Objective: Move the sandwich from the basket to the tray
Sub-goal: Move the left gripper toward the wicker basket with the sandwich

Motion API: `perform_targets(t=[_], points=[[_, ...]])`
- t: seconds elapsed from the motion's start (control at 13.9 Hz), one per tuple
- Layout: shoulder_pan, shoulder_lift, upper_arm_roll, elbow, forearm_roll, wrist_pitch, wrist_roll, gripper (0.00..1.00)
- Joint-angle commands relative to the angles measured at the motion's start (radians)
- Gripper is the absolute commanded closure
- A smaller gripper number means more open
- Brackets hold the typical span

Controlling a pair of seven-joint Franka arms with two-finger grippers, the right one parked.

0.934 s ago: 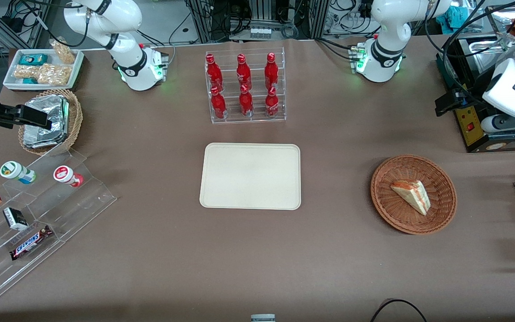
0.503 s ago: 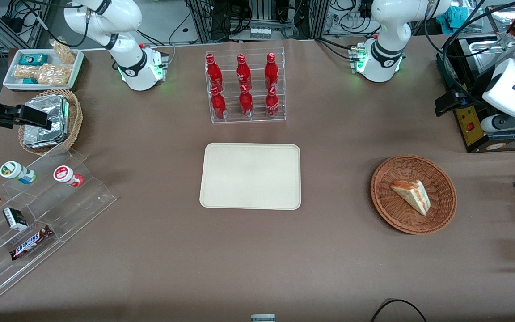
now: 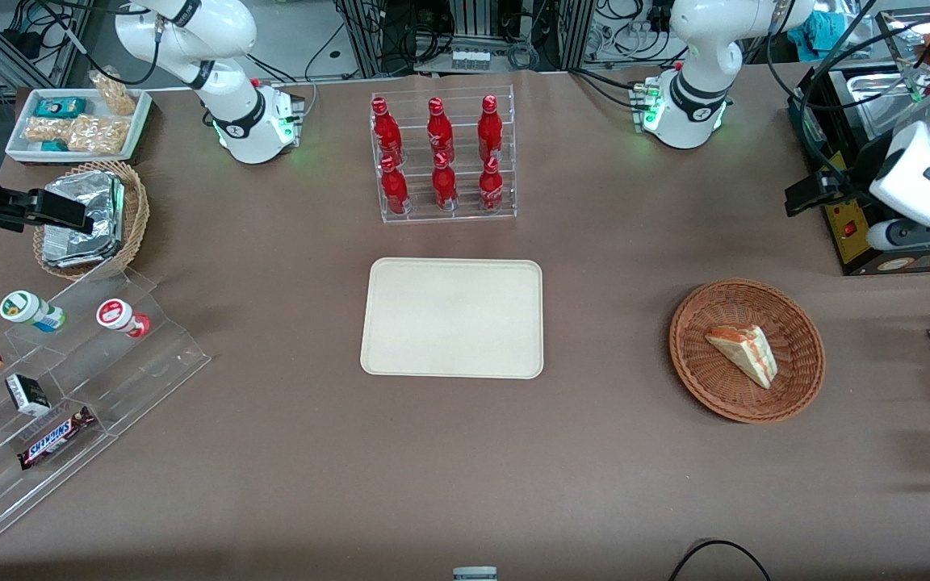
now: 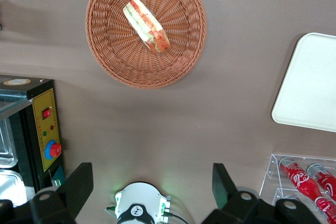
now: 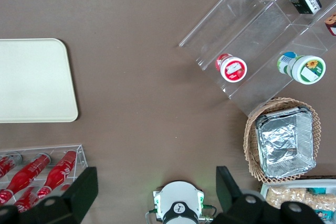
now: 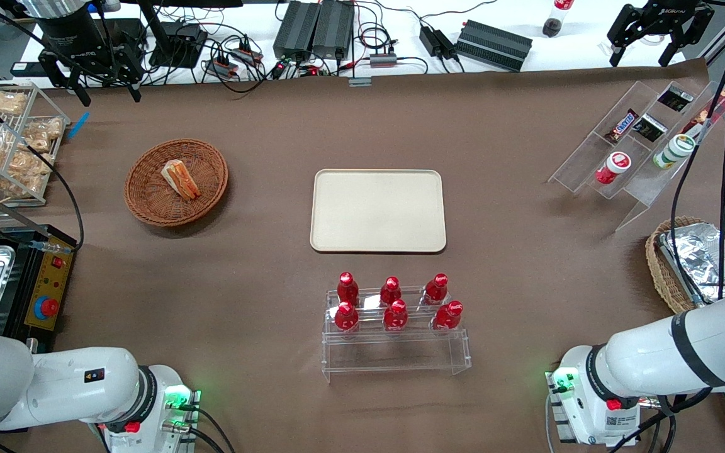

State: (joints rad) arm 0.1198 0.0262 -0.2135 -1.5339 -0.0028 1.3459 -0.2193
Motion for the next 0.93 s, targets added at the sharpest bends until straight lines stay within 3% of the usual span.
perform_targets(t=[0.0, 0.22, 0.5, 0.86], points=[[0.006, 0.017, 0.005, 0.008, 0.003, -0.024, -0.018, 0.0], [0.012, 0.018, 0.025, -0.072, 0.004, -0.022, -0.084, 0.0], [0.057, -0.022, 0.034, -0.377, 0.007, 0.29, -0.077, 0.0], [0.169, 0.033, 0.034, -0.538, 0.004, 0.577, -0.038, 0.0]])
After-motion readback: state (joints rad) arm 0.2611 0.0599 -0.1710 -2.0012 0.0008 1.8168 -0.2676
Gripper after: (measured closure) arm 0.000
